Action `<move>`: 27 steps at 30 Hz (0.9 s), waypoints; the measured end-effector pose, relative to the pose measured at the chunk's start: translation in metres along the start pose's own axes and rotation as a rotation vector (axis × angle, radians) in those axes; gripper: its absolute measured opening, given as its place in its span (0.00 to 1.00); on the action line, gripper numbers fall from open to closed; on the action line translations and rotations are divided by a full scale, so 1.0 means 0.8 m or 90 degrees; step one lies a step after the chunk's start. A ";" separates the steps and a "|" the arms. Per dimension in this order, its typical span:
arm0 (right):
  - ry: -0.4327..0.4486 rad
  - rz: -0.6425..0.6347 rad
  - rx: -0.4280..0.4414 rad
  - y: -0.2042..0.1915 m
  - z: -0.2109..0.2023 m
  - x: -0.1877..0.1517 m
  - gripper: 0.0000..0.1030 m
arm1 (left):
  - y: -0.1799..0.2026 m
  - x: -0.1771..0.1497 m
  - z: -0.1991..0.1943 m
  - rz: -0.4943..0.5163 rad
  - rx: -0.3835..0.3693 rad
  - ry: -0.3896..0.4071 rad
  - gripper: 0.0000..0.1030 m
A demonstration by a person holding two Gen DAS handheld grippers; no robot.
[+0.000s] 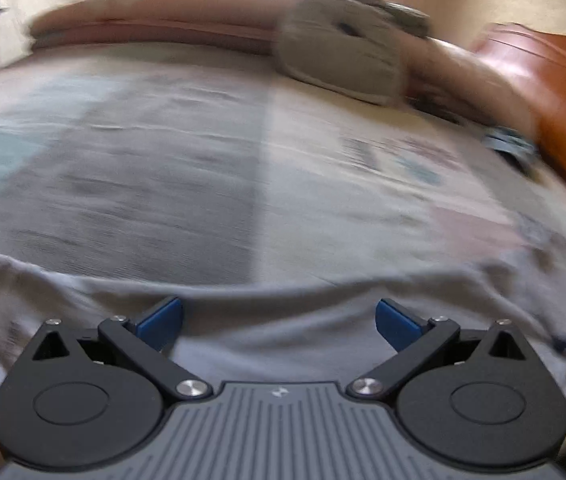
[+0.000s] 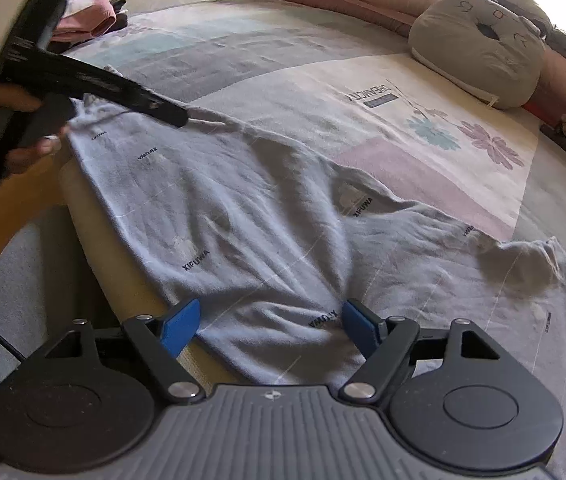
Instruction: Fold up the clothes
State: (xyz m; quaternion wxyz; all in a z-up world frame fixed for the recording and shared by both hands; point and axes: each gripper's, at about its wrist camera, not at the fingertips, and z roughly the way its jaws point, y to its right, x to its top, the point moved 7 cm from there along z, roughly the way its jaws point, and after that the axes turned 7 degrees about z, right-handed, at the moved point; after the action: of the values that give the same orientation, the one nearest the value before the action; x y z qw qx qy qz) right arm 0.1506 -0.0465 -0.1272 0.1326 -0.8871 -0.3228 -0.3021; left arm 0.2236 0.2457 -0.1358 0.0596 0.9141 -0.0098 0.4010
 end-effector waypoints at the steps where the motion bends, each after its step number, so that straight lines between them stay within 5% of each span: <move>1: 0.001 0.002 0.002 0.000 -0.001 -0.002 0.83 | -0.003 0.003 -0.003 -0.018 -0.005 -0.001 0.99; 5: 0.019 0.012 -0.001 0.002 -0.017 -0.002 0.83 | 0.011 0.002 -0.029 0.002 -0.028 0.010 0.99; 12: 0.085 0.076 -0.082 0.073 -0.040 0.008 0.87 | 0.024 -0.037 -0.026 0.105 0.050 -0.035 0.99; 16: 0.031 0.126 -0.106 0.117 -0.020 -0.023 0.89 | 0.018 -0.037 -0.028 0.099 0.054 -0.035 0.99; 18: 0.040 0.148 -0.100 0.129 -0.027 -0.047 1.00 | 0.016 -0.039 -0.028 0.104 0.059 -0.035 1.00; 22: 0.057 0.152 -0.116 0.144 -0.052 -0.088 1.00 | 0.015 -0.037 -0.028 0.103 0.063 -0.039 1.00; 27: 0.062 0.202 -0.137 0.164 -0.075 -0.080 1.00 | 0.034 -0.026 -0.036 0.103 0.051 -0.041 0.99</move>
State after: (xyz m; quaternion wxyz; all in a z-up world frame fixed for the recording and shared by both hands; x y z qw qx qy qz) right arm 0.1699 -0.2034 -0.1253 0.0981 -0.9203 -0.1381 -0.3525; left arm 0.1867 0.2211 -0.1289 -0.0099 0.9244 -0.0692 0.3749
